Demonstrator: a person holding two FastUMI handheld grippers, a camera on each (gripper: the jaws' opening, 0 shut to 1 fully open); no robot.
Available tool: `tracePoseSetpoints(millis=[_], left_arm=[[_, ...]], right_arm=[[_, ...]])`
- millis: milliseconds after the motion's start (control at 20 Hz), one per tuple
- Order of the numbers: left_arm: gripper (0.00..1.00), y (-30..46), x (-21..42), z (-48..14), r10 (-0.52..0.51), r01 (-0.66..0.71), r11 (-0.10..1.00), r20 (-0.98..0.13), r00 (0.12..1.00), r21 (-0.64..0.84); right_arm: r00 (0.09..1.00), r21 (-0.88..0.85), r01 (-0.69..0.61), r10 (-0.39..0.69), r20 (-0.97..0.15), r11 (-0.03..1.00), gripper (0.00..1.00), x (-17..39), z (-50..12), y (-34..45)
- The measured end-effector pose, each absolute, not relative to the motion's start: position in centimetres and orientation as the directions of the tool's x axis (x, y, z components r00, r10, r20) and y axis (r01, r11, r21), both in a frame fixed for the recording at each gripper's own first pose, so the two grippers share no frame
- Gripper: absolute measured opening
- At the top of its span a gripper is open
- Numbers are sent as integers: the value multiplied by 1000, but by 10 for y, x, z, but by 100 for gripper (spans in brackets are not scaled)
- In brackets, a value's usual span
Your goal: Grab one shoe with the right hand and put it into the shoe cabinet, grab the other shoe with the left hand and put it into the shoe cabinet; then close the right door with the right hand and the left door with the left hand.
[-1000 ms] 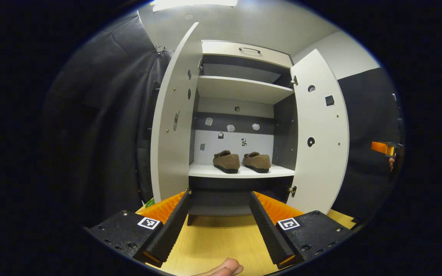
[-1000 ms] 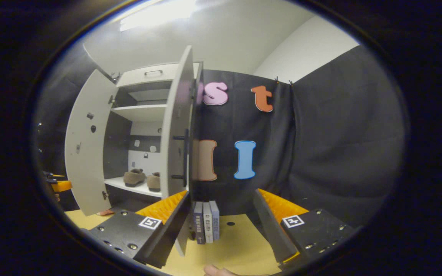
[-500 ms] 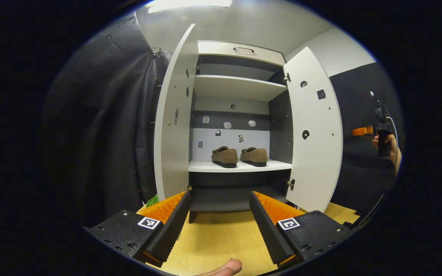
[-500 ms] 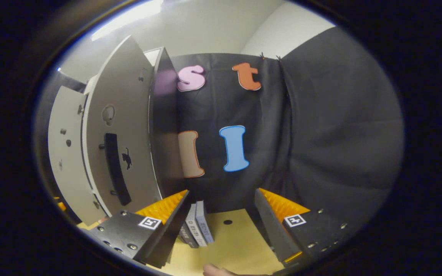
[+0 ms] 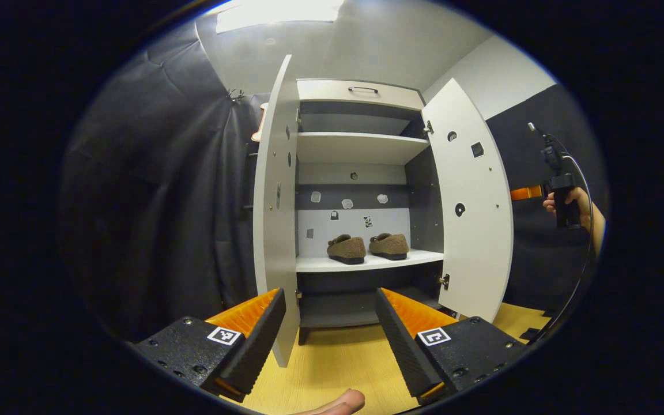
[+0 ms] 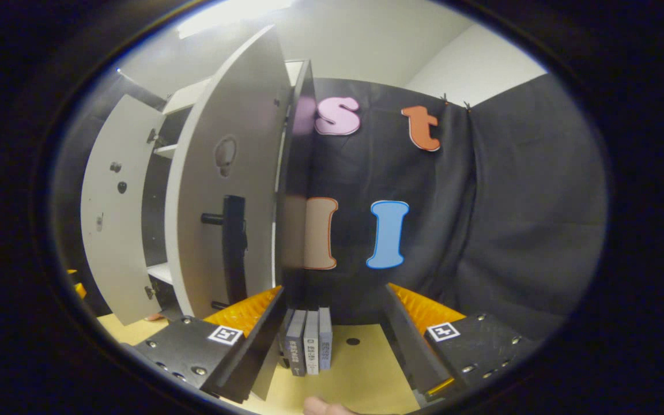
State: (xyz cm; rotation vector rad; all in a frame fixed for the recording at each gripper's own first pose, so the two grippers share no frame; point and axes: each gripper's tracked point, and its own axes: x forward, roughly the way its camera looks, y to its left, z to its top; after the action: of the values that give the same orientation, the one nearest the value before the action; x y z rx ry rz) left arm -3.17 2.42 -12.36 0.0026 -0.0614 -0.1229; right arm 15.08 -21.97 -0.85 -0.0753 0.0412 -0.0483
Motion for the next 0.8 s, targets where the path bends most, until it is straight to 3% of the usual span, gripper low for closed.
tracePoseSetpoints(millis=[100, 150, 250, 550, 600, 800], left_arm=[[92, 27, -34, -124, -130, 130, 991, 67, 989, 3], [95, 25, -35, -125, -141, 142, 990, 68, 988, -2], [95, 21, -36, -128, -162, 163, 986, 52, 985, -15], [92, 12, -35, -128, -187, 189, 981, 63, 980, -38], [95, 13, -35, -127, -184, 187, 982, 66, 981, -38], [92, 15, -37, -128, -187, 191, 981, 72, 980, -44]], right_arm=[[997, -86, 68, -71, -32, 994, 100, 148, -4, -211], [996, -89, 79, -82, -26, 993, 90, 151, -1, -208], [995, -96, 87, -91, -32, 992, 88, 150, -2, -203], [996, -62, 88, -89, -19, 994, 91, 147, -2, -182], [997, -67, 76, -77, -16, 995, 88, 147, -2, -173], [1000, -82, 3, -4, -11, 997, 91, 150, -1, -128]])
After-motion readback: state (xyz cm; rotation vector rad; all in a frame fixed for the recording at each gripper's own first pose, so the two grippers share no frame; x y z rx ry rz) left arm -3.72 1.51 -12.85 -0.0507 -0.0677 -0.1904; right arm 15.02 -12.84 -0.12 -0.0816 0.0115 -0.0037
